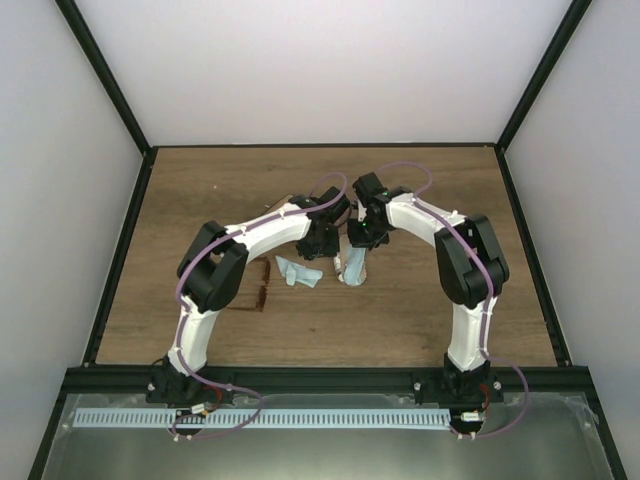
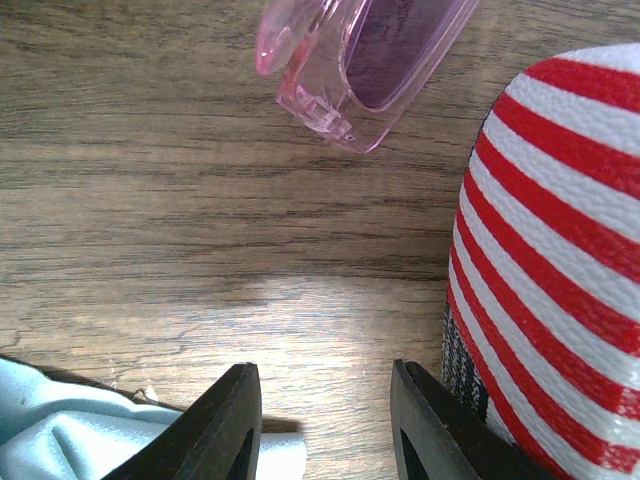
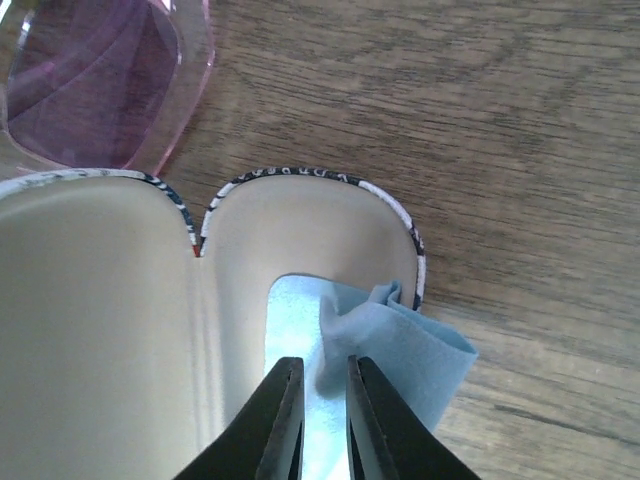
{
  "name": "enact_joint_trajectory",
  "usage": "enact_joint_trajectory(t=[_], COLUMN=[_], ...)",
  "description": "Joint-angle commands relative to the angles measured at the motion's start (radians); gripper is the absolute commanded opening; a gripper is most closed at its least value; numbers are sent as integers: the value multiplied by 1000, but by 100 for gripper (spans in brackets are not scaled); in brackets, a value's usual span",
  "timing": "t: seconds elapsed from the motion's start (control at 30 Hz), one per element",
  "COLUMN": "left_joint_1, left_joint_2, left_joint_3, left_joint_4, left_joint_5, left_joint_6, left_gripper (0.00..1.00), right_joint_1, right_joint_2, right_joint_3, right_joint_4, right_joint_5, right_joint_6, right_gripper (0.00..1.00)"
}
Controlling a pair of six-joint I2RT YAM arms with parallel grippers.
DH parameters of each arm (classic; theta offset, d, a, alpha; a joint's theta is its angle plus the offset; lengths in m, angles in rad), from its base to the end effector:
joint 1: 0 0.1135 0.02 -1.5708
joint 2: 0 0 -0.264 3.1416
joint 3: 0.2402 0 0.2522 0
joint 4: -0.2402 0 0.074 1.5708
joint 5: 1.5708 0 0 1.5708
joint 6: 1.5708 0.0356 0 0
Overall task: Organize the sunglasses
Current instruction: Adjust the glasses cleaning cloth in the sunglasses case.
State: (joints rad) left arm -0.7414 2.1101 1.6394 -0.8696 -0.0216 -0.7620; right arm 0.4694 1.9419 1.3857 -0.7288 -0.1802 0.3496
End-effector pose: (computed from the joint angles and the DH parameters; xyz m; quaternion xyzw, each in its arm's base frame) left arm 0.3148 -0.2872 0.1757 -0.0115 0.9932 -0.0707 0.0913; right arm 0.3415 0.1804 0.1766 -0.0718 0.9833 0.1382 0.0947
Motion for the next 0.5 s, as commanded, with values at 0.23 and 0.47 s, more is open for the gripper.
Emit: enact_joint_trajectory(t=[0.23, 0.47], left_joint_1=[-5, -5], left_joint_2=[-8, -8], left_joint_3=[-3, -2], left_joint_4=[-3, -6], left_joint_5=[-5, -6], left_joint_6=[4, 7], left_gripper=[38, 38], right_joint_1=[12, 12], right_joint_2=[30, 31], right_joint_3=[57, 56], right_joint_4=[-9, 27], right_joint_5=[35, -49], right_joint_6=[-5, -8], right_gripper=[1, 1])
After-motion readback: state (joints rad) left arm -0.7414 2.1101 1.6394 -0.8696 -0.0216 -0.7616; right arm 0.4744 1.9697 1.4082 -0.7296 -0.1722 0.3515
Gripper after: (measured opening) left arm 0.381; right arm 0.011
